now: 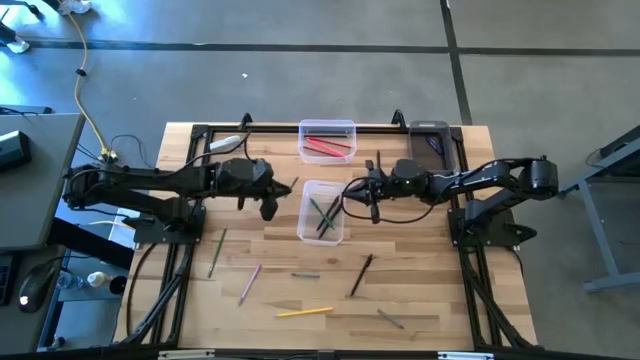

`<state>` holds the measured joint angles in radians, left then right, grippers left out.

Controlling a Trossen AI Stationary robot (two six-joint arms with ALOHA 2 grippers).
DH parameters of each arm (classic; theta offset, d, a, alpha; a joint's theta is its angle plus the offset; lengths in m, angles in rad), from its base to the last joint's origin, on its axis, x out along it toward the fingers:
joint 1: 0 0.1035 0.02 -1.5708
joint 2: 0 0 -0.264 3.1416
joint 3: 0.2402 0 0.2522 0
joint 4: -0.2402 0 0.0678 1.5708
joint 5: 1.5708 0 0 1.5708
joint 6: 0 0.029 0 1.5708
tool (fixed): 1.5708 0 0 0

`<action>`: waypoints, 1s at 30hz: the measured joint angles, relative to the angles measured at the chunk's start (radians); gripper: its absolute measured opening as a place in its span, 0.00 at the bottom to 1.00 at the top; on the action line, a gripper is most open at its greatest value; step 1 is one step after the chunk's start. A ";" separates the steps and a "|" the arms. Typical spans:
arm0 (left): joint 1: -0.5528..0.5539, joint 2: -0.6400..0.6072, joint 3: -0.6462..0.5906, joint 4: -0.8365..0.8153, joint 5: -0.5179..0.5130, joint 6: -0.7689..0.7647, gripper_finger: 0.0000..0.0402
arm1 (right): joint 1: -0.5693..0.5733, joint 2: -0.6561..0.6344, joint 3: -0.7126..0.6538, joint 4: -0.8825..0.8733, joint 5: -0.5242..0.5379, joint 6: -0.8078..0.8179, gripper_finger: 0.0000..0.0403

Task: Sort crayons/erasers/pens/pencils in bins
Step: Put the gray crayon into the transparent black bin

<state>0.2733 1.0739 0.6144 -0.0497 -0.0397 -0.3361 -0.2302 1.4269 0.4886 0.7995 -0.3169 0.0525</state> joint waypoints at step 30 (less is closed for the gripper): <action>-0.028 0.318 0.001 0.709 0.186 -0.151 0.02 | 0.044 0.000 0.213 -0.007 -0.015 0.193 0.45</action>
<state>0.2458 1.3914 0.6151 0.6596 0.1468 -0.4873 -0.1864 1.4273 0.7016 0.7929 -0.3317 0.2452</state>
